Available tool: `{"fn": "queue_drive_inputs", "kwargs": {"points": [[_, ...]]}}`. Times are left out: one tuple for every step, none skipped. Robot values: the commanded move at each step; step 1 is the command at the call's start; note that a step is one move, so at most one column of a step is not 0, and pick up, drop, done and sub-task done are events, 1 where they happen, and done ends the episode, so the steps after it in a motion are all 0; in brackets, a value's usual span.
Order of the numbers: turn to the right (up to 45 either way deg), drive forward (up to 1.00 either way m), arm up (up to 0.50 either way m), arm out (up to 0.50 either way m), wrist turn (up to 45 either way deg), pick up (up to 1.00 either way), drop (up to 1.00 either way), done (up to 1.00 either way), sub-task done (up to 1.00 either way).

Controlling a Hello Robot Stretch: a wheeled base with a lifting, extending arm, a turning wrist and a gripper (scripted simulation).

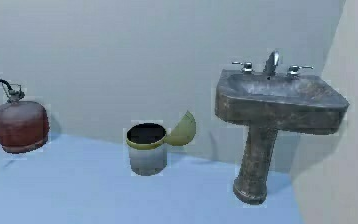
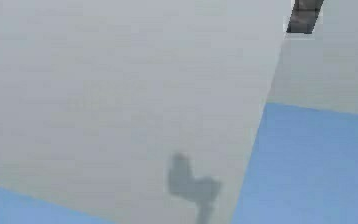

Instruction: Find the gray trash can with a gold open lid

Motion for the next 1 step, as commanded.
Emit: {"fn": "queue_drive_inputs", "kwargs": {"points": [[24.0, 0.0, 0.0, 0.0, 0.0, 0.0, 0.0, 0.0, 0.0]]}}
